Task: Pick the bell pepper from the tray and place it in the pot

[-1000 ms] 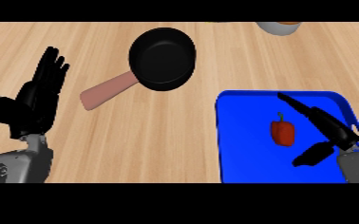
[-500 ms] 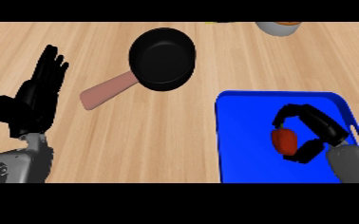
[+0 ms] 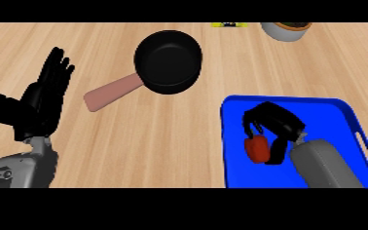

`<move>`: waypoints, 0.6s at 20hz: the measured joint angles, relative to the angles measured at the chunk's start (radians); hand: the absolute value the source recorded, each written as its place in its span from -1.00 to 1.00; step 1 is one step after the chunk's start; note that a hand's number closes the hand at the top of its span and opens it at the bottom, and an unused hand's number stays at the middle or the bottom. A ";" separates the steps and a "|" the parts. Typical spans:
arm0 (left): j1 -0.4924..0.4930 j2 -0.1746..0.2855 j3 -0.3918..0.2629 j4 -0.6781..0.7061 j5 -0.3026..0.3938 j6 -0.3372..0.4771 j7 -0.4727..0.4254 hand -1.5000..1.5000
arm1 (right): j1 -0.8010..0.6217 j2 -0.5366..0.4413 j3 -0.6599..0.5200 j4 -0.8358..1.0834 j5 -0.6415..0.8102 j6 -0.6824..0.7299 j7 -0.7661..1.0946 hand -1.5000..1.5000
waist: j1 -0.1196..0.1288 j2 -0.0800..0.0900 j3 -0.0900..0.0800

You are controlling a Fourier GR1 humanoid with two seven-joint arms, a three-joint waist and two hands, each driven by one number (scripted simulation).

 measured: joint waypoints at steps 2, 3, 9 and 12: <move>-0.009 -0.003 -0.012 0.006 -0.001 -0.008 -0.001 0.00 | -0.038 0.091 0.096 -0.035 0.055 0.020 0.068 1.00 | 0.026 0.001 0.003; -0.015 -0.007 -0.017 0.006 -0.002 -0.007 0.001 0.00 | -0.055 0.138 0.140 -0.049 0.076 0.030 0.114 1.00 | 0.033 0.001 0.007; -0.042 -0.006 -0.021 0.018 0.000 -0.010 0.017 0.00 | -0.106 0.272 0.379 -0.172 0.069 0.041 0.429 1.00 | 0.053 0.002 0.021; -0.041 -0.006 -0.019 0.022 0.001 -0.011 0.016 0.00 | -0.106 0.293 0.448 -0.276 0.010 -0.038 0.589 1.00 | 0.048 0.002 0.025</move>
